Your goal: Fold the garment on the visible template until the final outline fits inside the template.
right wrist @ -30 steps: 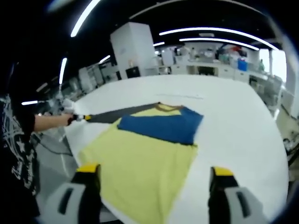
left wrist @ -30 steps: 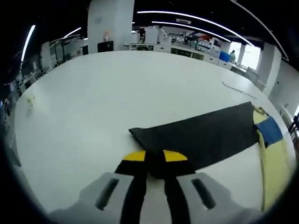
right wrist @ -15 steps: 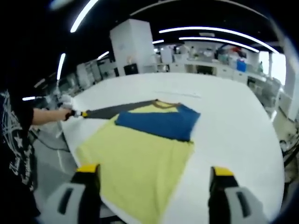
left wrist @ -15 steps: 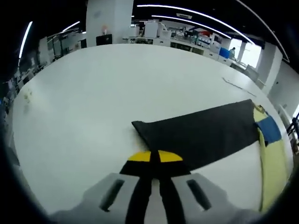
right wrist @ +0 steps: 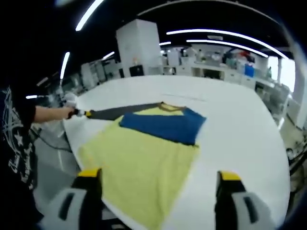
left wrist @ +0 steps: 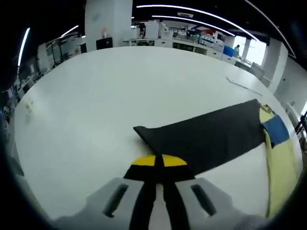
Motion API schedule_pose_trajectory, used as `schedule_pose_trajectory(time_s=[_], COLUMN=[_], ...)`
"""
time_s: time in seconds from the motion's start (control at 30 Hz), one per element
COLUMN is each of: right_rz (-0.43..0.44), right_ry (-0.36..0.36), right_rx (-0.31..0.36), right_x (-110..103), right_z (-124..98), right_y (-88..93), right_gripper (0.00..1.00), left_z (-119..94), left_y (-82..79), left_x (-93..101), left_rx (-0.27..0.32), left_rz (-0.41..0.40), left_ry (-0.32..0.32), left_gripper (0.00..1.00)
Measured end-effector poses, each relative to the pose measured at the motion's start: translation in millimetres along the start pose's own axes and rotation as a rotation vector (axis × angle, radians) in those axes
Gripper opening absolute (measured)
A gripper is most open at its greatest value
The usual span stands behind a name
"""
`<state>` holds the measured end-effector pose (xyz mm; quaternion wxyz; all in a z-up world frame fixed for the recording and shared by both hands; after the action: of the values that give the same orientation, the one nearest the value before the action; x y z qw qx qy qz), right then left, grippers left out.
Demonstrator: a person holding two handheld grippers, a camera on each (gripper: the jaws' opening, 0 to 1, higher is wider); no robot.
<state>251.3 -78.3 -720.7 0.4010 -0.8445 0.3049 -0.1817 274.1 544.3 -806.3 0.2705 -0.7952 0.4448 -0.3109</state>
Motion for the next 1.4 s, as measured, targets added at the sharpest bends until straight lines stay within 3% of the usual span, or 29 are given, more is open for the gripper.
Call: schedule_pose_trajectory(time_s=[0.4,0.67,0.73,1.07,1.4], right_rz=[-0.033,-0.053,-0.055,-0.089,-0.103], right_ry=[-0.025,-0.034,-0.037,-0.063,-0.076], right_rx=[-0.015,-0.026,-0.019,-0.013,0.015], right_x=[-6.6,-5.9,-6.6,-9.3,-17.5], right_z=[-1.3,-3.3,-3.6,-3.1,0.5], right_y=[4.1,6.2,5.0,3.5,-2.5], right_gripper=[0.99,0.99,0.99,0.99,0.99], left_z=[-0.4,-5.2,-3.6,-18.9,-23.5], left_y=[-24.7,-27.4,-28.7,-46.2,-50.8], left_x=[7.7,21.8,18.1,44.3,78.1], left_rx=[0.013,0.006,0.007,0.027,0.044], left_rz=[0.083,0.13,0.131,0.154,0.216], left_ry=[0.028,0.038,0.045,0.059,0.125], left_gripper=[0.0,0.0,0.0,0.0,0.0])
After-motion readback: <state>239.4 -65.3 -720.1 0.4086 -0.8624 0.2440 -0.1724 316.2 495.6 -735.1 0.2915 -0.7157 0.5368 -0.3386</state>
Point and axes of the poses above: the point that each gripper's makers call its tool centre point, and the gripper's own axes: z roughly forward along the fingers, x roughly to its right, y roughly out of its underside, the point moved 4 cm from there along -z, roughly backward along the fingers, and after that the axes turned 14 degrees about -z, right-handed, at the moved point
